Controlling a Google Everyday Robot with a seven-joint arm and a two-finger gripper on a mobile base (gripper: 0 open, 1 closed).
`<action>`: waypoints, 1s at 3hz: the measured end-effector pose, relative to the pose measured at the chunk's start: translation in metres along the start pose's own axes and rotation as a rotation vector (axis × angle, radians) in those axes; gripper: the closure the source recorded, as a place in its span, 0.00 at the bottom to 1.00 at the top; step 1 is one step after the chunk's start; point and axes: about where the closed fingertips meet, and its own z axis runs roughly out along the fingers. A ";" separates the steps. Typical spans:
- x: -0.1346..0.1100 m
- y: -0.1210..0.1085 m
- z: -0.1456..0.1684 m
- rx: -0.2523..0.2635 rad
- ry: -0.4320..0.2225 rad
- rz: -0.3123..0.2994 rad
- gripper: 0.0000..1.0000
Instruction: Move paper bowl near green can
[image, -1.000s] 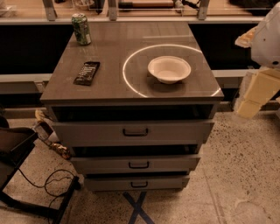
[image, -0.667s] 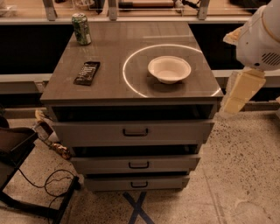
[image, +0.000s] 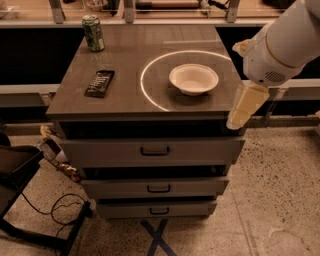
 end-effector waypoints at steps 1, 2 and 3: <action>-0.026 -0.027 0.029 0.057 -0.080 -0.009 0.00; -0.026 -0.029 0.036 0.066 -0.078 -0.007 0.00; -0.025 -0.039 0.054 0.083 -0.098 0.000 0.00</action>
Offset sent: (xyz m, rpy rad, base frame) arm 0.0637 0.0385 -0.0093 0.0648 -0.1046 0.0318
